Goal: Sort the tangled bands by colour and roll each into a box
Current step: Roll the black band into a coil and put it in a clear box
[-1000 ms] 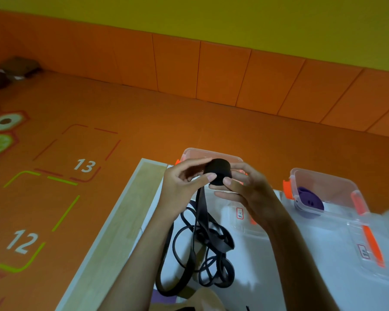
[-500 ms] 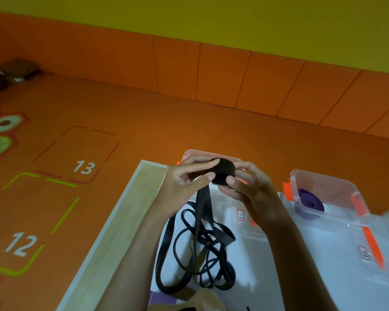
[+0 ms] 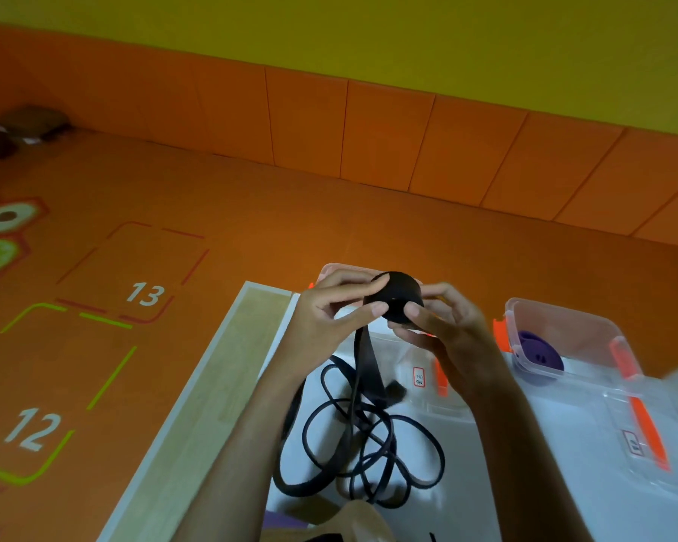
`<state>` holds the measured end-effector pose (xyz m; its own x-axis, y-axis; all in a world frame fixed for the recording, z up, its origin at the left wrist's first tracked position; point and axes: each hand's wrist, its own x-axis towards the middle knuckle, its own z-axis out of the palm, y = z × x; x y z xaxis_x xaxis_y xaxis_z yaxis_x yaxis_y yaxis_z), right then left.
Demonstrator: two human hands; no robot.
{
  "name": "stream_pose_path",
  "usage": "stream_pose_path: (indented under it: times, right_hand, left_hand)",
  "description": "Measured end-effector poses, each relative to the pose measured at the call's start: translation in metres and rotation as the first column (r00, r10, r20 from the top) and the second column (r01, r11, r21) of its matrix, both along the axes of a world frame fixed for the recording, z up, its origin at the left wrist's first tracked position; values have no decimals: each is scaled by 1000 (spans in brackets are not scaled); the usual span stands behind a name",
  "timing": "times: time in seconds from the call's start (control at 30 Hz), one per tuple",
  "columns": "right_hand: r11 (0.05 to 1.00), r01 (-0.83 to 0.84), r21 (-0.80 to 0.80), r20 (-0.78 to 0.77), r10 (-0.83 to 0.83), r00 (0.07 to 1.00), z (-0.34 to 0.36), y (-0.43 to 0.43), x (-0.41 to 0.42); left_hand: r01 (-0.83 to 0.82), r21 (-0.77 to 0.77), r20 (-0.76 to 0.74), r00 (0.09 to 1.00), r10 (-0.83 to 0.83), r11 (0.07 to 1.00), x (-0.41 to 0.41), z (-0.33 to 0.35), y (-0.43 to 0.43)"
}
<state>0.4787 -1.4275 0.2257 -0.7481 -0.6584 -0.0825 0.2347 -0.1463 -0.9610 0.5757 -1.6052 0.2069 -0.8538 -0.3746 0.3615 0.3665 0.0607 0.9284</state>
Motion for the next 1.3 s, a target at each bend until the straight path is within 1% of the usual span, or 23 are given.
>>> stream_pose_path:
  times: [0.07, 0.13, 0.2, 0.27, 0.3, 0.37, 0.4, 0.5, 0.57, 0.63, 0.73, 0.83, 0.93, 1.03, 1.17, 1.23, 1.3]
  right_hand:
    - [998, -48, -30, 13, 48, 999, 0, 0, 1]
    - [995, -100, -26, 14, 101, 995, 1, -2, 2]
    - [991, -132, 33, 7, 132, 991, 4, -3, 2]
    - [985, -146, 94, -21, 149, 989, 6, -5, 4]
    - [985, -143, 101, -40, 147, 988, 6, -5, 5]
    - [991, -114, 63, -52, 118, 992, 6, -6, 8]
    - [994, -102, 30, -33, 103, 994, 6, -6, 8]
    - [995, -92, -49, 25, 94, 995, 3, -6, 10]
    - [993, -104, -61, 24, 106, 994, 2, -7, 12]
    - [993, -114, -7, -21, 114, 993, 3, -8, 13]
    - [987, -39, 156, -138, 61, 989, 9, -6, 12]
    - [987, -48, 153, -146, 71, 987, 12, -2, 10]
    - [987, -20, 160, -168, 47, 985, 11, -4, 10]
    - [995, -1, 105, -107, 12, 994, 7, -7, 11]
    - [996, -79, 44, -38, 81, 996, -3, -6, 10]
    - [993, -97, 74, -48, 100, 994, -6, -4, 8]
    - [986, -78, 150, -77, 90, 993, -7, 1, 4]
  left_hand:
    - [54, 20, 9, 998, -54, 998, 2, 2, -3]
    - [5, 40, -9, 1000, -4, 999, 3, 4, -3]
    - [-58, 67, -1, 998, 58, 996, 2, 6, 0]
    - [-77, 64, -7, 997, 78, 995, 1, 6, 3]
    - [-72, 63, -16, 997, 74, 995, 1, 5, 5]
    - [-54, 55, -29, 998, 56, 997, 2, 3, 7]
    - [-43, 38, -24, 999, 44, 998, 3, 2, 7]
    - [-4, -7, 35, 999, 4, 1000, 7, 0, 3]
    - [-1, -9, 53, 999, 2, 1000, 9, 0, 1]
    - [-20, -11, 29, 999, 20, 1000, 12, 2, 0]
    - [-67, 38, 11, 998, 66, 997, 14, 0, 3]
    - [-133, 79, 16, 991, 132, 988, 15, -9, 9]
    - [-112, 101, 92, 990, 102, 989, 21, -19, 7]
    - [-49, 103, 156, 987, 32, 993, 27, -20, 0]
    - [-84, 116, 117, 991, 70, 990, 28, -12, 1]
    - [-116, 129, 111, 989, 102, 985, 26, -11, 2]
    - [-138, 97, 128, 984, 125, 986, 23, -14, 4]
